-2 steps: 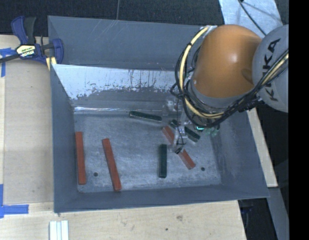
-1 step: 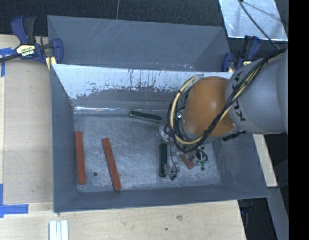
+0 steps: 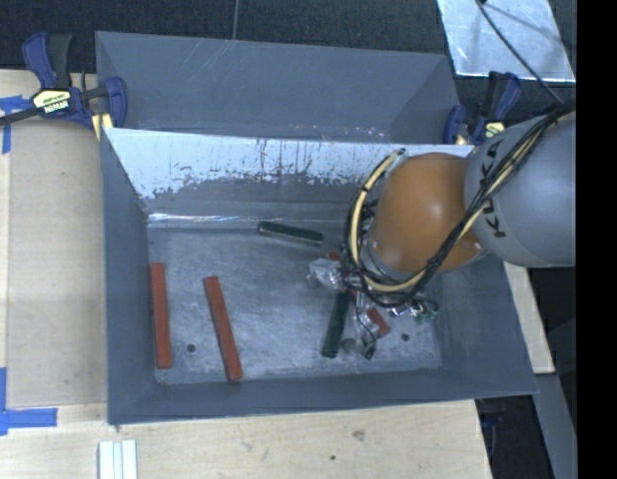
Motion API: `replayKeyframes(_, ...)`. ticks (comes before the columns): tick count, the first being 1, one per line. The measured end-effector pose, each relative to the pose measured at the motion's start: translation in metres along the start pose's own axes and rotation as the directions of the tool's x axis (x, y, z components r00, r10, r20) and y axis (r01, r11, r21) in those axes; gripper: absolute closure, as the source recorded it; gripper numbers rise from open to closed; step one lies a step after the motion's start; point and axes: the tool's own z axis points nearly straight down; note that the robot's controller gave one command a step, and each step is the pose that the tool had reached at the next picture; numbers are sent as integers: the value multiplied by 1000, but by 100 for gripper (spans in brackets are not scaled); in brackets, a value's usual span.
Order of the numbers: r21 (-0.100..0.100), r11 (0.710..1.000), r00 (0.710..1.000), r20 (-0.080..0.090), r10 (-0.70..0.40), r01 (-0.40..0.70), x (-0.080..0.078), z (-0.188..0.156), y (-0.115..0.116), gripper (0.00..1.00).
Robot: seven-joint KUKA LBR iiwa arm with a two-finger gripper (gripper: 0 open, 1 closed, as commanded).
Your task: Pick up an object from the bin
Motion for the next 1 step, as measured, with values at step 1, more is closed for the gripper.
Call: replayKeyframes(1,-1,1000,1000,1,2,-2,-1,-1,1,100)
